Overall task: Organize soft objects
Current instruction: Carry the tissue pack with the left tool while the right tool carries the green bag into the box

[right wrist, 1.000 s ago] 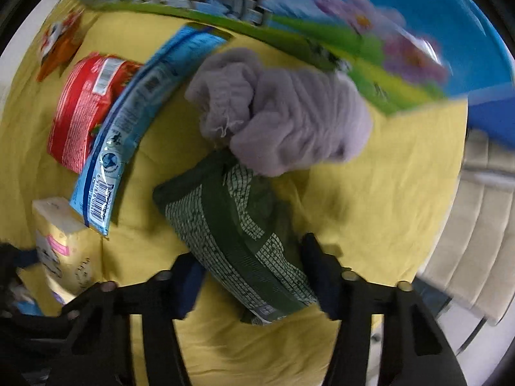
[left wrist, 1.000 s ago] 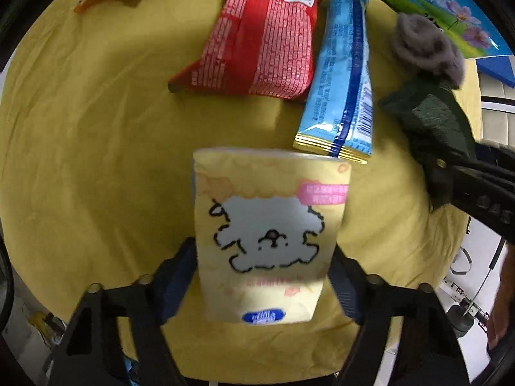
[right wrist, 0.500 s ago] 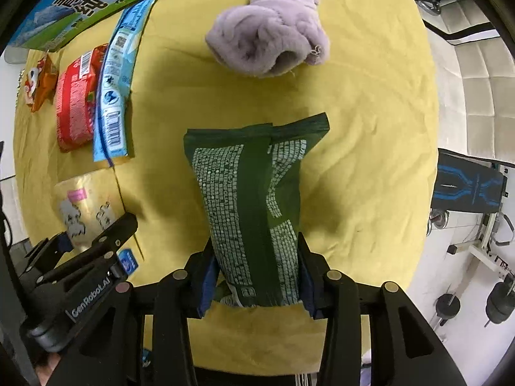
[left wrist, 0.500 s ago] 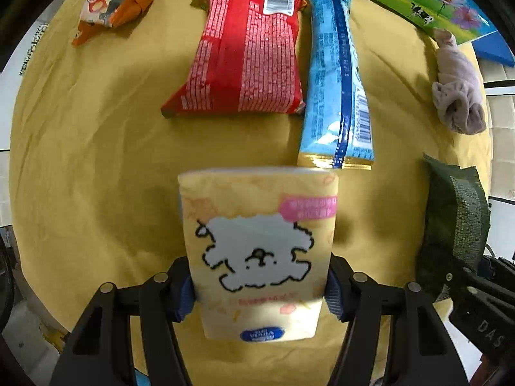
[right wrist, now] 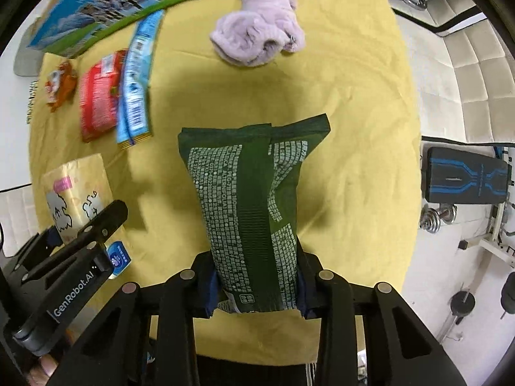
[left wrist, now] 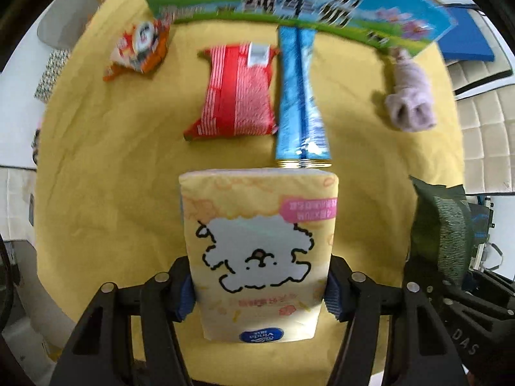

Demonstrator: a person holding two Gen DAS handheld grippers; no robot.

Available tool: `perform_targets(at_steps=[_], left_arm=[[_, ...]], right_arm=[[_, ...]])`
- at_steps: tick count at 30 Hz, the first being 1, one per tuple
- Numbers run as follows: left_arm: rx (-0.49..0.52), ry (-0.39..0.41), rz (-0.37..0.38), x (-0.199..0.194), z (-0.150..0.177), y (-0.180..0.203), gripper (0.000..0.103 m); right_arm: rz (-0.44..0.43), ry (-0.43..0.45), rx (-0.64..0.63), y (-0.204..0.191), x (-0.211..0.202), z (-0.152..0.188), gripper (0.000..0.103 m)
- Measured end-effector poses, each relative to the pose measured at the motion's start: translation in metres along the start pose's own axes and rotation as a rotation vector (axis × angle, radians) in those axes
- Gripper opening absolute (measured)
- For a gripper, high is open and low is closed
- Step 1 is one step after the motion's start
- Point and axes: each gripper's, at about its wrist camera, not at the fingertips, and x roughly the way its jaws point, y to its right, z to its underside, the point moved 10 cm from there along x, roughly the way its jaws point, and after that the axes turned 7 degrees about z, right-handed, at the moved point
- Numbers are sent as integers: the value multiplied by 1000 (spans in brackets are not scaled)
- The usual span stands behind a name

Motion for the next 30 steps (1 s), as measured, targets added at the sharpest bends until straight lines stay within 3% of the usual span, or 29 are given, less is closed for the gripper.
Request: perform_targets(at_steps=[8,16,21,24,30], left_arm=[[45,138,19,-83,3,33,59],[80,251,86,-142,-55,35,59],[114,286,150,-169,-115,44,60],[126,286,182,-175,-164,44,60],[128,191,258,-137,-266,44,60]], right_arm=[[-72,91,-30,30,-100,26,36],[-148,201,-44,23,-193,18,36],[-184,280,-42,4,-241,-32,36],[-166,328,-36,-17,-253,-87,36],[-127,358,-11,-33,-251,-199,36]])
